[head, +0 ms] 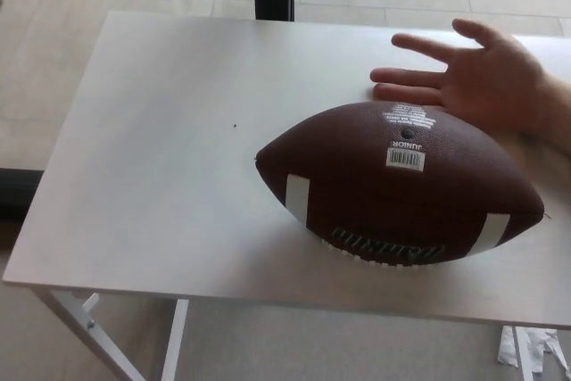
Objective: The robot uses both its hands to grab the left and right ends of a football kept in the middle of the desk infront of it, lifts it up and places it in the palm of a person
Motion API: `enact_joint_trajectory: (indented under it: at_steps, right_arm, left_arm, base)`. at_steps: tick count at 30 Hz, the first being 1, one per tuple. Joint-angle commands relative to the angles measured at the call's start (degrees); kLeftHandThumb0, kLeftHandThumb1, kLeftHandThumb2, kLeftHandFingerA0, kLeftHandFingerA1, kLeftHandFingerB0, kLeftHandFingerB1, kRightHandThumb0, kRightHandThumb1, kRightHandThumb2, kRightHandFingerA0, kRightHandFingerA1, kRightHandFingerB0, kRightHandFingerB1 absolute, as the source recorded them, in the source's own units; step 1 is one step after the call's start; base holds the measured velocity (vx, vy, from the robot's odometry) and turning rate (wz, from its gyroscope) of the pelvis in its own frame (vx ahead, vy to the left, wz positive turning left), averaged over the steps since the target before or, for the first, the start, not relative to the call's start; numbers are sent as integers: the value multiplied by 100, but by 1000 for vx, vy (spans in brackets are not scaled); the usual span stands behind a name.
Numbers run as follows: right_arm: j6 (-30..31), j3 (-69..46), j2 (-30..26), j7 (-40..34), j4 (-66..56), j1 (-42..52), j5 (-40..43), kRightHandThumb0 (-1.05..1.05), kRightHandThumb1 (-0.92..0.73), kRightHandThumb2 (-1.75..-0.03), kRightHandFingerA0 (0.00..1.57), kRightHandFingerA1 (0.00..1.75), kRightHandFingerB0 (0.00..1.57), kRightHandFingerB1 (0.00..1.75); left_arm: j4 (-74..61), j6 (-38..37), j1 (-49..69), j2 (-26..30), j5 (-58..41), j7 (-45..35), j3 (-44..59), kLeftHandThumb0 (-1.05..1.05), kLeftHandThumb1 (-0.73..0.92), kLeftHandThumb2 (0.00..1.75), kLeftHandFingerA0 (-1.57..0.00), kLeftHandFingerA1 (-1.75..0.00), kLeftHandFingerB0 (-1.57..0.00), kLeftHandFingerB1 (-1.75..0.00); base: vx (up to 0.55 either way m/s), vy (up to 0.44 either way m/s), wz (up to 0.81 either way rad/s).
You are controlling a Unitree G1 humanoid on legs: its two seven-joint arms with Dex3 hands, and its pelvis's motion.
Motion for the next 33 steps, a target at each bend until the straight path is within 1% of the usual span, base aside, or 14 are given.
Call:
enact_joint_trajectory:
  at_steps: [1, 2, 6, 7, 10, 16, 18, 19, 22, 23, 24, 27, 28, 33]
  right_arm:
    - [345, 165, 193, -162, 67, 34, 17, -95, -71, -105, 43, 54, 20, 42]
    - [394, 187, 231, -177, 153, -1, 31, -88, -83, -66, 47, 42, 24, 28]
    - [469, 363, 323, -223, 534, -41, -115, -89, -84, -66, 49, 45, 29, 30]
    - [495, 348, 352, -224, 612, -62, -55, -95, -69, -105, 43, 54, 23, 43]
    - [434, 375, 378, -303, 1023, -110, -158, -89, -85, -66, 55, 50, 29, 30]
    - [183, 286, 417, -495, 1415, -213, -250, -89, -83, -66, 55, 53, 39, 32]
    - [103, 297, 427, -496, 1527, -242, -283, -99, -72, -110, 50, 61, 34, 44]
    - [106, 269, 465, -560, 1543, -271, -259, -95, -80, -67, 53, 57, 40, 33]
    - [30, 324, 542, -797, 1566, -269, -437, -89, -84, -66, 57, 60, 38, 32]
    - [48, 370, 606, -827, 1511, -226, -460, -95, -81, -68, 53, 60, 42, 33]
    - [95, 437, 674, -869, 1449, -217, -497, -96, -82, -69, 51, 59, 40, 34]
    - [359, 718, 894, -1035, 1102, -61, -675, -99, -75, -113, 47, 66, 33, 45]
    - [386, 780, 1109, -1161, 985, -4, -641, -95, -82, -69, 49, 63, 40, 33]
    - [535, 1097, 1522, -1353, 707, 186, -780, -94, -87, -67, 47, 60, 39, 33]
  left_arm:
    - [-154, 512, 38, -281, 300, 483, -439, -86, 82, 65, -31, -57, -18, -40]
    - [-146, 547, 59, -358, 276, 503, -497, -86, 80, 65, -32, -56, -19, -38]
    - [-43, 521, 149, -540, 473, 520, -833, -84, 84, 65, -31, -55, -21, -38]
    - [-32, 515, 164, -548, 498, 513, -877, -83, 84, 65, -31, -55, -22, -39]
    - [0, 442, 285, -557, 662, 484, -1113, -81, 69, 107, -33, -63, -16, -48]
    - [18, 509, 427, -459, 944, 535, -1347, -85, 87, 66, -36, -56, -27, -38]
    - [-8, 589, 477, -423, 993, 551, -1371, -84, 87, 66, -38, -55, -28, -38]
    - [41, 525, 513, -418, 998, 485, -1379, -82, 86, 66, -34, -57, -27, -39]
    - [40, 547, 579, -484, 1057, 537, -1422, -82, 85, 65, -38, -57, -28, -39]
    - [55, 595, 612, -543, 984, 472, -1453, -81, 66, 105, -31, -63, -17, -49]
    - [73, 594, 635, -565, 988, 436, -1490, -83, 88, 66, -32, -58, -20, -36]
    - [36, 756, 649, -781, 1141, 680, -1697, -85, 89, 67, -37, -57, -23, -36]
    - [52, 776, 637, -882, 1248, 759, -1833, -84, 71, 110, -30, -61, -18, -48]
    - [118, 906, 515, -1318, 1438, 1061, -2031, -84, 92, 70, -32, -55, -21, -33]
  base:
    - [0, 0, 0]
    - [0, 0, 0]
    - [0, 0, 0]
    - [0, 0, 0]
    - [0, 0, 0]
    - [0, 0, 0]
    - [0, 0, 0]
    - [0, 0, 0]
    - [0, 0, 0]
    - [0, 0, 0]
    - [0, 0, 0]
    - [0, 0, 0]
    - [0, 0, 0]
    - [0, 0, 0]
